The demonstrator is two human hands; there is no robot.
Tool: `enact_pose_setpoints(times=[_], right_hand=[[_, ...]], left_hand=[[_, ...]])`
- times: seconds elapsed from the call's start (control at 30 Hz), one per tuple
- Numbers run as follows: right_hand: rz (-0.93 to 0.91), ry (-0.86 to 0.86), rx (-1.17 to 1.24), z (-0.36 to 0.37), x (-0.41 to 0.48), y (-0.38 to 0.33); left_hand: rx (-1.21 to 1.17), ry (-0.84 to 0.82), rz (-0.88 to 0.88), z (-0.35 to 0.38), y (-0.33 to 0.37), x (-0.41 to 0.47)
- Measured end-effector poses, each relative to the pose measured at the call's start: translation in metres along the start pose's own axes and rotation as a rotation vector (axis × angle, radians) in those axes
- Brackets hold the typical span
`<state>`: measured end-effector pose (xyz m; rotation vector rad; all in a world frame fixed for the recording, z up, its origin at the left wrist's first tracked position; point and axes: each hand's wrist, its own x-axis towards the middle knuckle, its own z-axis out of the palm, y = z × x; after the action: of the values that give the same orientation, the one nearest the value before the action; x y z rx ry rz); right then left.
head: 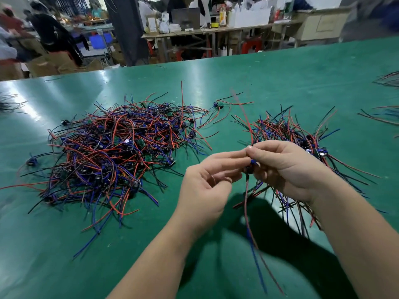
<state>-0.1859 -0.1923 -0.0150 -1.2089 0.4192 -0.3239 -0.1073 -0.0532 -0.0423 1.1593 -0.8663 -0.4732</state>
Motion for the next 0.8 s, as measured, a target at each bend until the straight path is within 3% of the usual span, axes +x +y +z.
enact_pose_setpoints(times=[0.13, 0.3, 0.5, 0.8], right_hand=[[0.016, -0.035, -0.028, 0.000, 0.000, 0.000], [0.012, -0.071, -0.144, 0.003, -0.002, 0.004], [-0.129, 0.256, 0.005, -0.018, -0.001, -0.020], [-0.194, 0.527, 0.178, -0.036, -0.005, -0.035]], left_hand=[[-0.201, 0.110, -0.225, -0.004, 0.004, 0.003], [-0.045, 0.040, -0.362, 0.000, 0.004, 0.001], [-0.038, -0.081, -0.531, -0.003, 0.004, -0.001], [0.169, -0.142, -0.492, -0.006, -0.003, -0.006]])
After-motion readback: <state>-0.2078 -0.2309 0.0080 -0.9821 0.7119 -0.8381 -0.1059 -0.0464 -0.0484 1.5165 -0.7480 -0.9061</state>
